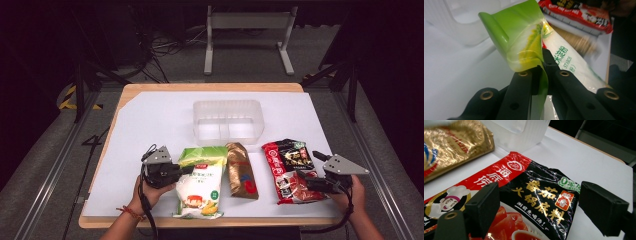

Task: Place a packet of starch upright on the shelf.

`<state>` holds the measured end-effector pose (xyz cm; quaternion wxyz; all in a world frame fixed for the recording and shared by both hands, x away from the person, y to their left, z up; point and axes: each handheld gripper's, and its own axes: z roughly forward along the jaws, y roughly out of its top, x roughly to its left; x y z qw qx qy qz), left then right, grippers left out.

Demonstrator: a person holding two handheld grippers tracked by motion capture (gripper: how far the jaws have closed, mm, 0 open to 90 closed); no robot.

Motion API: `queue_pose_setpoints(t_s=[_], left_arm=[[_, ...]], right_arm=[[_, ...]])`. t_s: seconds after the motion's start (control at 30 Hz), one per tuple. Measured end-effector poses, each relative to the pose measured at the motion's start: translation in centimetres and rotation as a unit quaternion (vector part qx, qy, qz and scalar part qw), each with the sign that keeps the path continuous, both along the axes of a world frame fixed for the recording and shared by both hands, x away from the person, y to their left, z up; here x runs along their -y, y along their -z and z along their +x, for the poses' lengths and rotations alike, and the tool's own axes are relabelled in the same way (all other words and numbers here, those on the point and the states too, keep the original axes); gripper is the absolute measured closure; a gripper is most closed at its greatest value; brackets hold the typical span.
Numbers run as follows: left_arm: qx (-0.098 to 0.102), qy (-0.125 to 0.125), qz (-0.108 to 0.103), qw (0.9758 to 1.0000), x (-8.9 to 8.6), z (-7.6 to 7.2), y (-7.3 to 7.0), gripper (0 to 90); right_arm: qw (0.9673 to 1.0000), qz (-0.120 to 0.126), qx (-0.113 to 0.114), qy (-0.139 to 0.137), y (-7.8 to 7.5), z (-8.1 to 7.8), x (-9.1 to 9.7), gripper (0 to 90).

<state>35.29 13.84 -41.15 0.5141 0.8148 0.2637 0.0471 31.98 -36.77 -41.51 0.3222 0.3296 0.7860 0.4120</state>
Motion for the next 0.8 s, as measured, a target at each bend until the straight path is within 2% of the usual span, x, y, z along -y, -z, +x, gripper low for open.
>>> queue_pose_setpoints(t_s=[0.17, 0.33, 0.63, 0.8], left_arm=[[0.015, -0.006, -0.016, 0.9998, -0.2, -0.4, -0.8, 88.4], [0.017, -0.013, -0.035, 0.9992, -0.6, -0.6, -1.3, 88.6], [0.032, -0.035, -0.058, 0.9972, -1.2, -1.2, -2.3, 88.7], [0.040, -0.035, -0.074, 0.9958, -1.2, -1.7, -3.1, 88.9]], right_arm=[[1.0000, 0.001, -0.001, 0.001, 0.0, 0.0, 0.0, 18.0], [1.0000, 0.005, 0.001, 0.002, -0.1, -0.1, 0.1, 18.0], [0.9999, 0.013, 0.000, 0.003, -0.1, -0.1, 0.3, 17.9], [0.9998, 0.019, -0.001, 0.005, -0.2, -0.1, 0.5, 18.0]])
